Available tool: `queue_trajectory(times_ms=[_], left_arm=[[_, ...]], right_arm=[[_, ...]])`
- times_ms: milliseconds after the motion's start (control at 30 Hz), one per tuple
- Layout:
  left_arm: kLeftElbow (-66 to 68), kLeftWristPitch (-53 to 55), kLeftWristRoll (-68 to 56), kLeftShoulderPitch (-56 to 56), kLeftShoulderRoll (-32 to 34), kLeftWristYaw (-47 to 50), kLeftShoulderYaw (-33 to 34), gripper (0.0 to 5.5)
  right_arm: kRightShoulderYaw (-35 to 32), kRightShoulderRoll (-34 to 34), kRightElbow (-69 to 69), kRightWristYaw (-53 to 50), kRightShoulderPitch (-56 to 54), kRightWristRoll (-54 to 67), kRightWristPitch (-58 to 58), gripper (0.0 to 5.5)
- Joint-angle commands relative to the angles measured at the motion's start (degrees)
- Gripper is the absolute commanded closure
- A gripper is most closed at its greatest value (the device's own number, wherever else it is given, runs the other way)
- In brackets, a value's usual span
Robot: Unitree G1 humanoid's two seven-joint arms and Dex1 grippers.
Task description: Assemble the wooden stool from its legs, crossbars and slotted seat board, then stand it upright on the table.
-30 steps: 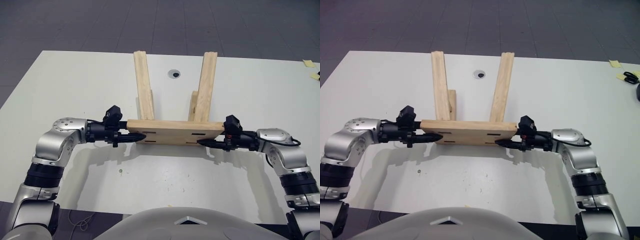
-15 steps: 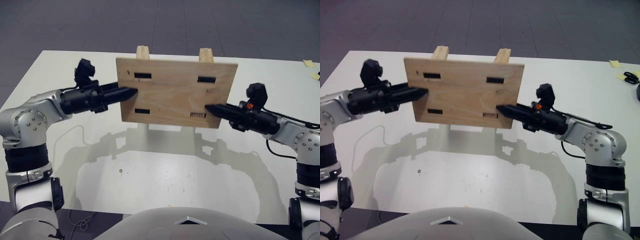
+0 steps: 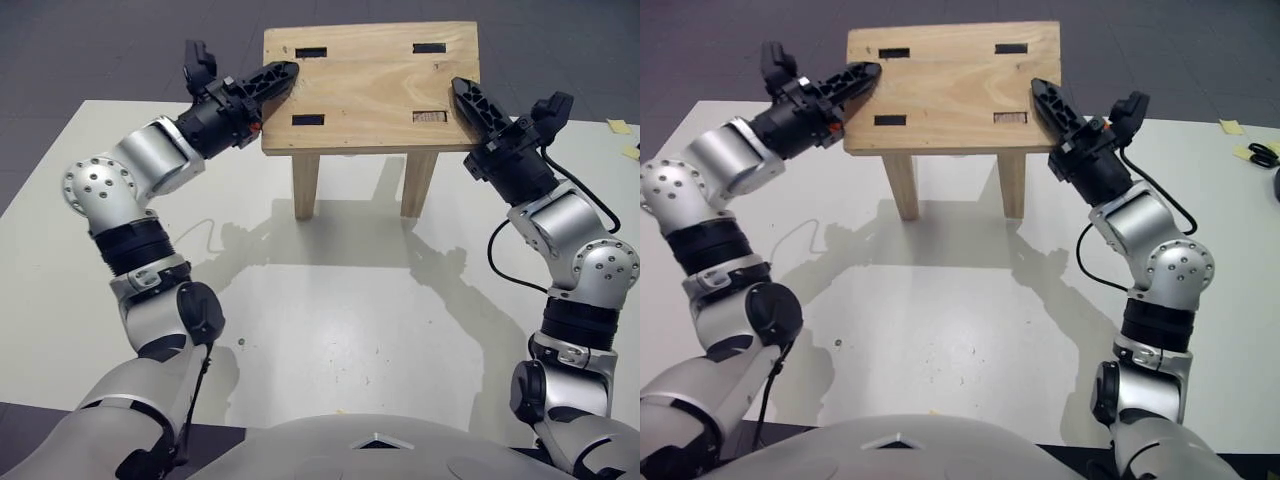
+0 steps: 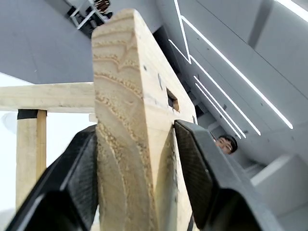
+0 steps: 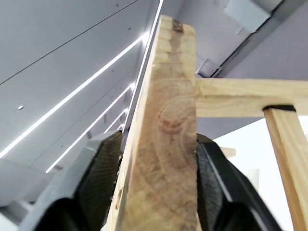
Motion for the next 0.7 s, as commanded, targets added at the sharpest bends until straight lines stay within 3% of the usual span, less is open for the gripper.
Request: queue_trajectory(times_ms=[33, 300, 467, 600, 700], left_arm=[[3.0, -8.9, 1.0, -1.9, -1.6, 8.8, 3.9, 3.58], [1.0, -14.9, 4.9, 2.3, 1.8, 7.3, 0.4, 2.25], [-6.8, -16.0, 7.2, 11.0, 1.7, 6.2, -2.2, 1.32], [-12.3, -23.1, 16.1, 15.4, 5.4, 0.5, -8.1, 0.69], [-13.6, -31.7, 25.4, 18.4, 7.7, -3.7, -12.3, 0.14]], right_arm=[[-3.5, 3.1, -3.1, -0.8, 0.0, -1.9, -5.5, 2.34], [-4.4, 5.3, -10.1, 1.7, 8.6, -13.4, -10.9, 0.92], [-2.3, 4.9, -13.1, 1.1, 17.6, -30.6, -15.7, 0.1], [-2.6, 9.4, -14.7, -0.7, 21.7, -45.9, -27.8, 0.1], [-4.8, 12.9, -17.3, -2.0, 24.9, -49.3, -33.1, 0.1]])
